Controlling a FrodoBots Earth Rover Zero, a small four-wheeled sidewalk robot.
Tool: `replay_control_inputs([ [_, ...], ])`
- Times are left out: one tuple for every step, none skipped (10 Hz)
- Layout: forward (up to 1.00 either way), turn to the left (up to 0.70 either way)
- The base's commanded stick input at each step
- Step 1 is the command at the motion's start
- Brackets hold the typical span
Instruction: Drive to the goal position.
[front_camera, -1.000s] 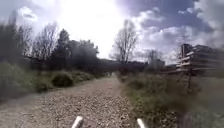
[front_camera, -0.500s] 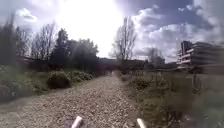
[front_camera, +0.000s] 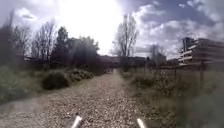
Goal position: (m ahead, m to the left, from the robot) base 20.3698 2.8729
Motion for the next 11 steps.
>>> replay_control_inputs([
  [0.3,0.0],
  [0.3,0.0],
  [0.3,0.0],
  [0.3,0.0],
  [0.3,0.0],
  [0.3,0.0],
  [0.3,0.0],
  [0.3,0.0],
  [0.3,0.0],
  [0.3,0.0],
  [0.3,0.0],
])
